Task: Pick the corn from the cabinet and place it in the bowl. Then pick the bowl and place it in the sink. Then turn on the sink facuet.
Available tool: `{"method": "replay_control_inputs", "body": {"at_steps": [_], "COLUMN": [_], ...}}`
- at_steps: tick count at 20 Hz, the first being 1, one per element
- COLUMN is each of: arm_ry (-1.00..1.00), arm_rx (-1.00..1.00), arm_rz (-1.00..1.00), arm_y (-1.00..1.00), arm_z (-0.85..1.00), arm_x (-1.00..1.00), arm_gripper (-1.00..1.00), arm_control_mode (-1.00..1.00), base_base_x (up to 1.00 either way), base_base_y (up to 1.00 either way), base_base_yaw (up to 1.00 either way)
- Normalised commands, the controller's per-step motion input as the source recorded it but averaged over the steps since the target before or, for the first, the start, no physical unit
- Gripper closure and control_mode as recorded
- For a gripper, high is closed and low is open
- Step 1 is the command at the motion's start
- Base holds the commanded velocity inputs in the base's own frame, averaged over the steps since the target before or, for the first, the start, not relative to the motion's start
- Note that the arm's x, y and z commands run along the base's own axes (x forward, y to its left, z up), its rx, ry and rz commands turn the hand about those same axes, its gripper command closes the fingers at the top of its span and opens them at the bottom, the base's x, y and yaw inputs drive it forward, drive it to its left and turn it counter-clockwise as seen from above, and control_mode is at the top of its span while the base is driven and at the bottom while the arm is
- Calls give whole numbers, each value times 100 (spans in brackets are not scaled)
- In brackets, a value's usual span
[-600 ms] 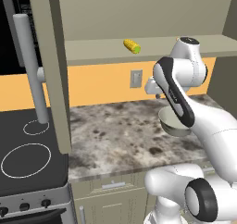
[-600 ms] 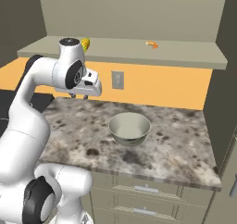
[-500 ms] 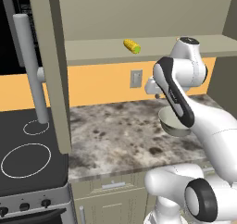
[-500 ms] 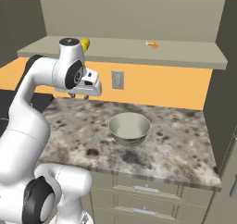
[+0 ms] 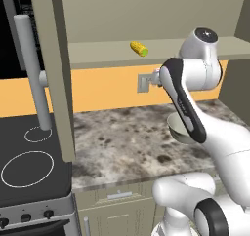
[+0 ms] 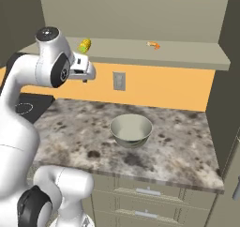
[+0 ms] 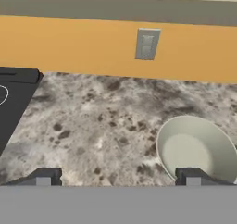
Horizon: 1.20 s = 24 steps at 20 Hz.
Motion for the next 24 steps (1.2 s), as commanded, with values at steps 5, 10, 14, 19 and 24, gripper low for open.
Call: {"method": "replay_control_inputs", "body": {"at_steps": [5,10,14,19,24], "arm_ry": [-13,-1,0,0,-2], "arm_rx": [0,0,0,-2,-5], "arm_rz": [-1,0,0,0,0], "arm_y": [30,1,5,15,10], "arm_z": [86,56,19,1,0], "arm_x": [30,15,24,32,54], "arm_gripper": [-100,-100,-100,-100,-100], "arm_control_mode": [-100,-100,-100,-100,-100], "base_base_x": [0,0,0,0,0], "base_base_y": [0,0,0,0,0], "base_base_yaw": [0,0,0,0,0]}}
